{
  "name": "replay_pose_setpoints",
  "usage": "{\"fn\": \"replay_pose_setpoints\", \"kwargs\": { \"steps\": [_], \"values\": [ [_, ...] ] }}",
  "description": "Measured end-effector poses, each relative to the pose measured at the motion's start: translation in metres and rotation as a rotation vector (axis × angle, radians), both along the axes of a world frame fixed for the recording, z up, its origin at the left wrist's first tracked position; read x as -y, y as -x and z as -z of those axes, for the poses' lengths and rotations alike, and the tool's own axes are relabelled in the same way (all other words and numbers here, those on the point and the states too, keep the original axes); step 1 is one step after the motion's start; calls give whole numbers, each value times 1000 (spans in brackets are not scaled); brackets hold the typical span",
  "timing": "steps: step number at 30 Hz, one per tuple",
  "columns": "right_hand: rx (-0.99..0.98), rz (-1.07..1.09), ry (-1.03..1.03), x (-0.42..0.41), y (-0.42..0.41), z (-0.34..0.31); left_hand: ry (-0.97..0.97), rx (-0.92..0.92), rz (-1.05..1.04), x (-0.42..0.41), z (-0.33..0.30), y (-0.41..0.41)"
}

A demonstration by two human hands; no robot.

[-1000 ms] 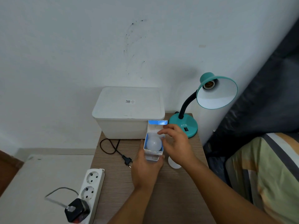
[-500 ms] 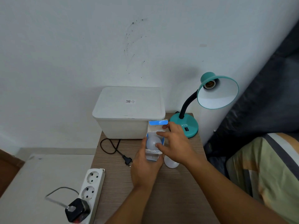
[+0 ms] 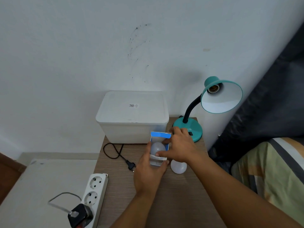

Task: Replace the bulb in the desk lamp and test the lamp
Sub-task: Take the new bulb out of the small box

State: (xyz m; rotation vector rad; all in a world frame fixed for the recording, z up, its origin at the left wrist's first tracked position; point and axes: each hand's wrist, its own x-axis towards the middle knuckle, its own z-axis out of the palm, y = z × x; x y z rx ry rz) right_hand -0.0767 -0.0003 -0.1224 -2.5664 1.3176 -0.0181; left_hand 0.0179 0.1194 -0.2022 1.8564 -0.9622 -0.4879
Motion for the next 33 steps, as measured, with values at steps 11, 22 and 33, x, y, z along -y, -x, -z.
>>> {"fn": "replay_pose_setpoints", "kwargs": {
  "steps": [11,22,33],
  "values": [
    [313,100,-233,-8,15,-6,-26,-50,13,1,-1,-3],
    [747,126,-316,-37,57,-25,-95,-65,57,-2,-9,-4],
    [971,287,-382,-52,91,-12,-66,-94,91,-7,-18,-13]
  ]
}}
